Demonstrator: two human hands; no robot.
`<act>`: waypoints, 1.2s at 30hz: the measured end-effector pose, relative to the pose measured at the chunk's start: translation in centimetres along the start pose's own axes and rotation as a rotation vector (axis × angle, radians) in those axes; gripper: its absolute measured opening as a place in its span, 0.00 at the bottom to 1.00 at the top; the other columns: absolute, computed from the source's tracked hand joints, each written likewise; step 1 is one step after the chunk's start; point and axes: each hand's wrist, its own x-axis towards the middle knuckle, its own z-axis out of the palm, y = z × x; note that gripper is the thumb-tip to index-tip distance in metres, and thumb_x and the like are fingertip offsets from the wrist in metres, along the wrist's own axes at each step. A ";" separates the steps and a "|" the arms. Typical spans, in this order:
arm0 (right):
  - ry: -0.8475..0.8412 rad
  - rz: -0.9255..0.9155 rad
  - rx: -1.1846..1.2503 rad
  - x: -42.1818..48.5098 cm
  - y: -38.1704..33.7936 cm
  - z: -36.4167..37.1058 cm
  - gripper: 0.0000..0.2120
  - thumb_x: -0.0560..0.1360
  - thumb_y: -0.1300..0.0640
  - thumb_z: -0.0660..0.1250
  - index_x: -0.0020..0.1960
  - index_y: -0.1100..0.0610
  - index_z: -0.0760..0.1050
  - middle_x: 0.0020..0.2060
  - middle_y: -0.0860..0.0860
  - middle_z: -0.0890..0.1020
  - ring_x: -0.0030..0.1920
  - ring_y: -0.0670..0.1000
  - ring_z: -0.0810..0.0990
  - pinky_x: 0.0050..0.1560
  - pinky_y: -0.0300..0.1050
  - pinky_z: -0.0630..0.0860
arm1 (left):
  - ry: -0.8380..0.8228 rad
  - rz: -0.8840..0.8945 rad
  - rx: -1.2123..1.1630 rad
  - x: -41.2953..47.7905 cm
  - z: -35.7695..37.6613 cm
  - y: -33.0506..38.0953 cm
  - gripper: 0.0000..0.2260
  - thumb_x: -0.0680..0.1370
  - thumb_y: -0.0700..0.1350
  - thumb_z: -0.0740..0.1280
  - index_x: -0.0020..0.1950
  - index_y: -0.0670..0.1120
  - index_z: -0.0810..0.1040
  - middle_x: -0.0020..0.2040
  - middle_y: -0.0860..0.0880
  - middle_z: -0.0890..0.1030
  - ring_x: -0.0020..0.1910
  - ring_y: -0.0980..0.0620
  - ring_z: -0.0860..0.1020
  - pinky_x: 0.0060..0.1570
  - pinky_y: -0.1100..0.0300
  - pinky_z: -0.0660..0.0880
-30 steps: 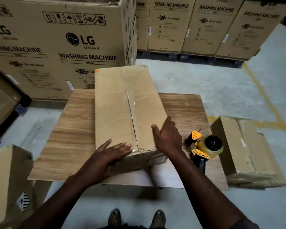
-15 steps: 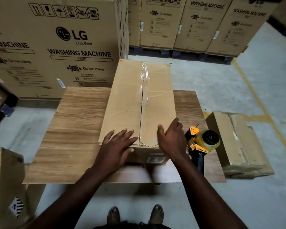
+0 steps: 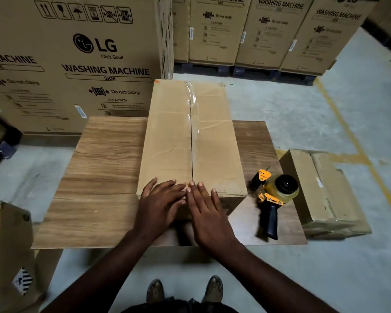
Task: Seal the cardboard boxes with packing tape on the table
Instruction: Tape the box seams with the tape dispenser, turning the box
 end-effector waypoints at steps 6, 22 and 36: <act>0.264 -0.099 0.290 -0.1 4.2 -0.1 0.21 0.74 0.69 0.67 0.66 0.62 0.78 0.65 0.56 0.80 0.66 0.58 0.77 0.72 0.57 0.68 | 0.021 -0.033 -0.043 0.1 -0.3 0.4 0.07 0.76 0.51 0.70 0.50 0.51 0.83 0.60 0.59 0.83 0.63 0.55 0.79 0.72 0.47 0.64; 0.249 0.599 0.412 -5.1 16.6 -0.9 0.23 0.67 0.57 0.79 0.59 0.61 0.78 0.55 0.57 0.79 0.57 0.59 0.76 0.56 0.47 0.70 | -0.094 -0.097 0.078 0.8 -0.9 1.6 0.13 0.74 0.54 0.70 0.57 0.56 0.79 0.60 0.61 0.78 0.61 0.57 0.76 0.72 0.52 0.58; -0.357 1.438 1.846 -8.8 23.7 6.4 0.13 0.76 0.48 0.69 0.51 0.58 0.80 0.37 0.53 0.79 0.37 0.52 0.76 0.44 0.49 0.76 | -0.107 -0.187 0.169 0.9 -0.3 3.0 0.19 0.70 0.53 0.72 0.59 0.55 0.74 0.58 0.58 0.75 0.60 0.53 0.73 0.69 0.48 0.59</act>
